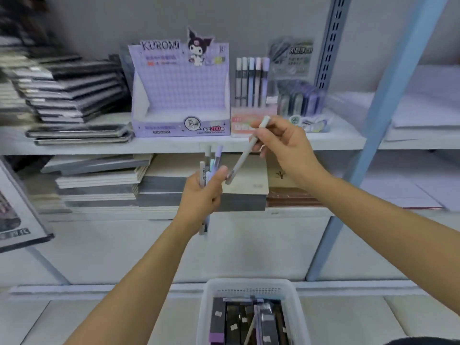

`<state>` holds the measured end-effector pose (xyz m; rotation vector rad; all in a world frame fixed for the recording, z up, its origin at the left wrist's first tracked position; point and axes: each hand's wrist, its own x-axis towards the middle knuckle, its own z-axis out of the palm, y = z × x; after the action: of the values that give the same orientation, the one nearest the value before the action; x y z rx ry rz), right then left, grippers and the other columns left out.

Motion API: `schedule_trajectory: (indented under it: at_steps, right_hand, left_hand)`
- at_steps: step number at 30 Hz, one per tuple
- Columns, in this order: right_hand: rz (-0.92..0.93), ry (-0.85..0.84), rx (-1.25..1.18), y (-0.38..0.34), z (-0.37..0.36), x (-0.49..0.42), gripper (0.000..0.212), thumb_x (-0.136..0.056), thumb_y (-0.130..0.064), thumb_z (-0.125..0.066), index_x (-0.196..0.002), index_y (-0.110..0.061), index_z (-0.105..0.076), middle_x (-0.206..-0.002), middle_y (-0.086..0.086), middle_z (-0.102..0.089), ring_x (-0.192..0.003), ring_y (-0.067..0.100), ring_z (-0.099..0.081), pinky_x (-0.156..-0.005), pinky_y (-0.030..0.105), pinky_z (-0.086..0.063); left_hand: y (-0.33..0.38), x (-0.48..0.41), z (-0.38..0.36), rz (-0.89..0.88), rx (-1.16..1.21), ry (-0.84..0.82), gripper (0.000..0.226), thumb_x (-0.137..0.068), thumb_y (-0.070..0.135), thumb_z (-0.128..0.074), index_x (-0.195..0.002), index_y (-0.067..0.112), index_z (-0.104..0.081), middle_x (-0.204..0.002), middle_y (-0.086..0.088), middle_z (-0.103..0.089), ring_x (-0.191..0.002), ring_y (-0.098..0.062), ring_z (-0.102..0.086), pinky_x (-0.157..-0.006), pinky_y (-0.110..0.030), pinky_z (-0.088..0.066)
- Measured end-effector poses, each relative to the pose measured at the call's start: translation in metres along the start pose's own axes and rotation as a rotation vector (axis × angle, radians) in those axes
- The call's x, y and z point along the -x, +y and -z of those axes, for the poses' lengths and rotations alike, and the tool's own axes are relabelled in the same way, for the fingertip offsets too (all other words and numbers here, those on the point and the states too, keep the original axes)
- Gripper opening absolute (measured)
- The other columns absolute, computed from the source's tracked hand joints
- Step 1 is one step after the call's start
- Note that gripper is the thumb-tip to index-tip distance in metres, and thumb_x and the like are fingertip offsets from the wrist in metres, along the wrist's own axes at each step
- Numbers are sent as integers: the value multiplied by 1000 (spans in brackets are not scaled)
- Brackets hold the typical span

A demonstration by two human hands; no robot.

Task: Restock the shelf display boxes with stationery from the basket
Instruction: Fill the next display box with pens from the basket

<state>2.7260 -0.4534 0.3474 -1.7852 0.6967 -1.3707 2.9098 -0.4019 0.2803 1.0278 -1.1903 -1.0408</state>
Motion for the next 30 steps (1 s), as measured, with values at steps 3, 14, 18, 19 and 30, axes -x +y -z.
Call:
schedule_trajectory:
  at_steps: [3, 14, 18, 19, 30]
  right_hand:
    - [95, 100, 0, -34, 13, -25, 18, -98, -1, -50, -114, 3, -55, -87, 13, -62, -69, 17, -62, -59, 25, -51]
    - [148, 254, 232, -68, 38, -116, 10, -99, -9, -51, -105, -5, -57, -95, 16, -63, -72, 15, -64, -68, 26, -56]
    - [73, 208, 308, -55, 35, -135, 8, -97, -6, -54, -102, -4, -58, -89, 14, -63, -72, 20, -65, -65, 28, -57]
    - [64, 196, 342, -52, 34, -139, 8, -97, -6, -54, -102, -3, -59, -89, 15, -64, -74, 23, -67, -65, 31, -58]
    - [23, 10, 588, -30, 25, -163, 13, -96, -7, -56, -103, 2, -60, -87, 20, -68, -77, 29, -71, -67, 38, -60]
  left_hand:
    - [39, -21, -4, -13, 68, -30, 32, -94, 42, -57, -74, 18, -57, -50, 5, -28, -38, -10, -19, -36, -18, -19]
    - [95, -75, 5, -169, -148, -97, 29, -97, 37, -55, -81, 17, -41, -57, 3, -39, -42, -12, -25, -39, -23, -21]
    - [100, -86, 9, -198, -168, -112, 37, -93, 42, -60, -76, 14, -43, -60, -2, -39, -43, -13, -27, -40, -24, -23]
    - [100, -88, 10, -201, -166, -113, 40, -91, 42, -61, -80, 7, -46, -61, -2, -39, -43, -13, -27, -40, -24, -23]
    - [91, -111, 21, -160, -136, -169, 18, -100, 15, -52, -114, 17, -63, -57, 5, -34, -48, -13, -31, -45, -22, -32]
